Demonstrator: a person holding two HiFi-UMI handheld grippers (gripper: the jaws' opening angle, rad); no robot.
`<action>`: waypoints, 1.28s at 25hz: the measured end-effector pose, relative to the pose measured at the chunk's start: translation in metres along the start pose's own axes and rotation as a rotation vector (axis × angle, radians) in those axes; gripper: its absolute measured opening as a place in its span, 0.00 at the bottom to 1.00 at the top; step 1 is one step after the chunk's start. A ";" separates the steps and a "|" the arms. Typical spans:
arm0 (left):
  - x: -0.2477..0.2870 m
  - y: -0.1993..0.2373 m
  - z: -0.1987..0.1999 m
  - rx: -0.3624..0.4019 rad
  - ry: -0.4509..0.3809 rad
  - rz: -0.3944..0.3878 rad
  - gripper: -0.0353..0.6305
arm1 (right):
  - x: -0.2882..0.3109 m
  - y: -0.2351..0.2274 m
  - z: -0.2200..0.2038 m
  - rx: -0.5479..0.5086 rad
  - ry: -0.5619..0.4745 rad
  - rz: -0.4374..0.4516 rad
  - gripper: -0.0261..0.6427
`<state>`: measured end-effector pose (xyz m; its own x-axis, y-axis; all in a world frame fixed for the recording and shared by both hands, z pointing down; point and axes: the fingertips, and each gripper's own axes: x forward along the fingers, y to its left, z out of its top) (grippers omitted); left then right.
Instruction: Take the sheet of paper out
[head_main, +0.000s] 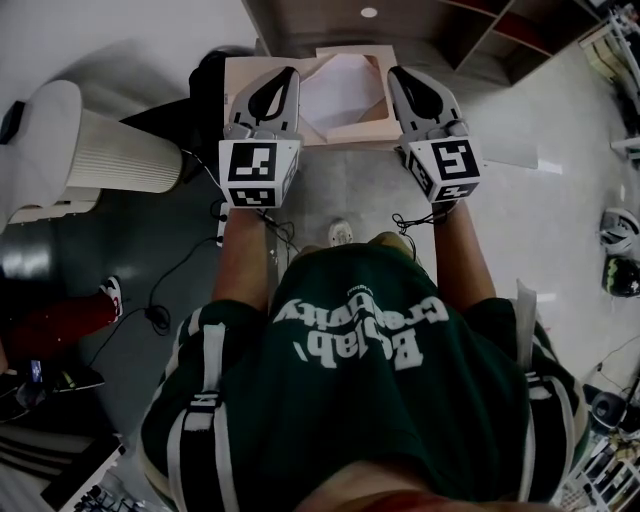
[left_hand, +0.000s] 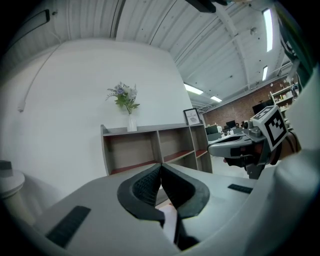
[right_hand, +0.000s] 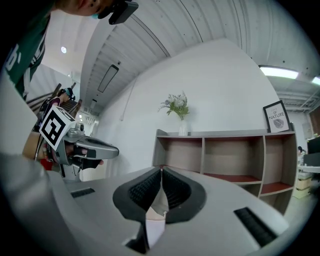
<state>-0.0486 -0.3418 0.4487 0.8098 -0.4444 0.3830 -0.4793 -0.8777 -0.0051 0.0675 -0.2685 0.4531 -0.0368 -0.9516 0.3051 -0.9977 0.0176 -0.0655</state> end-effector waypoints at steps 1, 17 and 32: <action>0.001 0.000 0.000 -0.003 0.001 -0.006 0.08 | 0.000 -0.001 0.000 0.000 0.005 -0.004 0.09; -0.002 -0.004 -0.001 -0.041 0.023 -0.038 0.08 | -0.019 -0.001 0.001 0.008 0.044 -0.038 0.09; 0.072 0.002 0.009 -0.042 0.077 -0.022 0.08 | 0.029 -0.055 -0.007 0.030 0.127 0.022 0.09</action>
<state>0.0116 -0.3768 0.4680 0.7928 -0.4088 0.4521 -0.4767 -0.8780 0.0422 0.1206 -0.2949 0.4723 -0.0678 -0.9044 0.4212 -0.9945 0.0275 -0.1011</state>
